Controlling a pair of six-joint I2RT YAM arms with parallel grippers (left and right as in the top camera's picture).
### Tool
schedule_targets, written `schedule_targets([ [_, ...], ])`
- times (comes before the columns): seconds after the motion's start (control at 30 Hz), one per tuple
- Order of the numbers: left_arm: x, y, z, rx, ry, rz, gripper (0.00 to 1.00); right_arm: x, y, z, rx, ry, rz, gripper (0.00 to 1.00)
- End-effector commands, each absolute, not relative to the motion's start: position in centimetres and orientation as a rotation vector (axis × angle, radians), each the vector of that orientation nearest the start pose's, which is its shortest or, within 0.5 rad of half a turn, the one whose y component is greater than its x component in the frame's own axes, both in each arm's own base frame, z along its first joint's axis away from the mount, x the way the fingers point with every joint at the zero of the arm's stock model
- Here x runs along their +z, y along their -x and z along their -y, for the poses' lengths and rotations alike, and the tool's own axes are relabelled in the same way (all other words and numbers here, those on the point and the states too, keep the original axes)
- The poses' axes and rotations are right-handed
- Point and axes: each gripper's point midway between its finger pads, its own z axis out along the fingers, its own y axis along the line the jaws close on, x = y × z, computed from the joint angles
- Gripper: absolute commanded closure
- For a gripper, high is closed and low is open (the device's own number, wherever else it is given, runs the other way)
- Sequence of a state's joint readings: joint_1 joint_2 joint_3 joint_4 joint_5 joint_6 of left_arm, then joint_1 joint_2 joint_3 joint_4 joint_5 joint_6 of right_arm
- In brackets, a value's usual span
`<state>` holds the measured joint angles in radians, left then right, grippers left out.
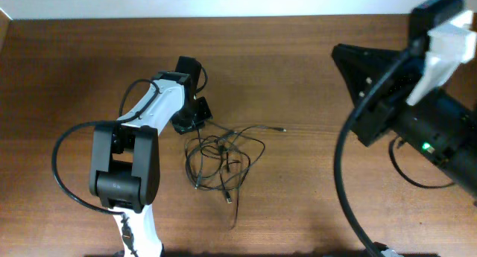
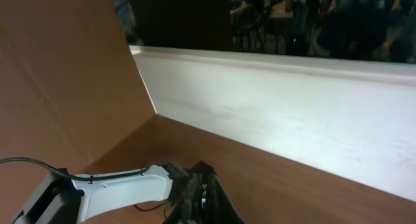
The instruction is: Untangle cables
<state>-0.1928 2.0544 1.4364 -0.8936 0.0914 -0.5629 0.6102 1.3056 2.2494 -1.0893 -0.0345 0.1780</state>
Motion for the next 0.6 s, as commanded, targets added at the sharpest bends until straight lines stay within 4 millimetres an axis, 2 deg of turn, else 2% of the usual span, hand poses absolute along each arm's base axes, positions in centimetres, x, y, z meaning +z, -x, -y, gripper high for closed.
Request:
schedule_targets([
  [0.0, -0.1, -38.2, 8.2, -0.106, 0.556, -3.079, 1.0, 54.6, -24.3, -17.1, 0.543, 0.425, -1.783, 0.96],
  [0.03, -0.3, -38.1, 8.2, -0.105, 0.557, -3.082, 1.0, 53.4, -24.5, -17.2, 0.532, 0.436, -1.829, 0.96],
  [0.07, -0.6, -38.0, 8.2, -0.099, 0.559, -3.091, 1.0, 51.5, -24.7, -17.3, 0.511, 0.455, -1.907, 0.8],
  [0.13, -1.6, -37.6, 8.2, -0.089, 0.565, -3.12, 1.0, 47.6, -24.7, -17.6, 0.478, 0.5, -2.067, 0.61],
  [0.17, -1.9, -37.5, 8.1, -0.083, 0.567, -3.129, 1.0, 45.0, -24.5, -18.1, 0.474, 0.541, -2.176, 0.49],
  [0.3, -1.9, -37.3, 8.8, -0.135, 0.569, -3.144, 0.95, 38.6, -24.0, -19.3, 0.462, 0.636, -2.469, 0.41],
  [0.33, -1.6, -37.7, 8.9, -0.165, 0.511, -3.146, 0.83, 36.3, -23.9, -19.3, 0.425, 0.654, -2.581, 0.4],
  [0.4, 0.4, -38.6, 9.5, -0.28, 0.367, -3.161, 0.68, 34.1, -24.3, -20.4, 0.446, 0.682, -2.666, 0.36],
  [0.47, 4.1, -39.7, 8.9, -0.303, 0.348, -3.163, 0.53, 31.7, -24.8, -21.2, 0.446, 0.699, -2.756, 0.32],
  [0.5, 6.1, -40.3, 8.7, -0.306, 0.335, -3.157, 0.4, 30.2, -25.0, -21.4, 0.426, 0.705, -2.805, 0.3],
  [0.53, 7.3, -40.5, 8.7, -0.307, 0.336, -3.152, 0.21, 29.5, -25.1, -21.4, 0.415, 0.707, -2.83, 0.23],
  [0.57, 8.4, -40.8, 8.7, -0.31, 0.333, -3.144, 0.0, 28.8, -25.2, -21.5, 0.406, 0.709, -2.851, 0.1],
])
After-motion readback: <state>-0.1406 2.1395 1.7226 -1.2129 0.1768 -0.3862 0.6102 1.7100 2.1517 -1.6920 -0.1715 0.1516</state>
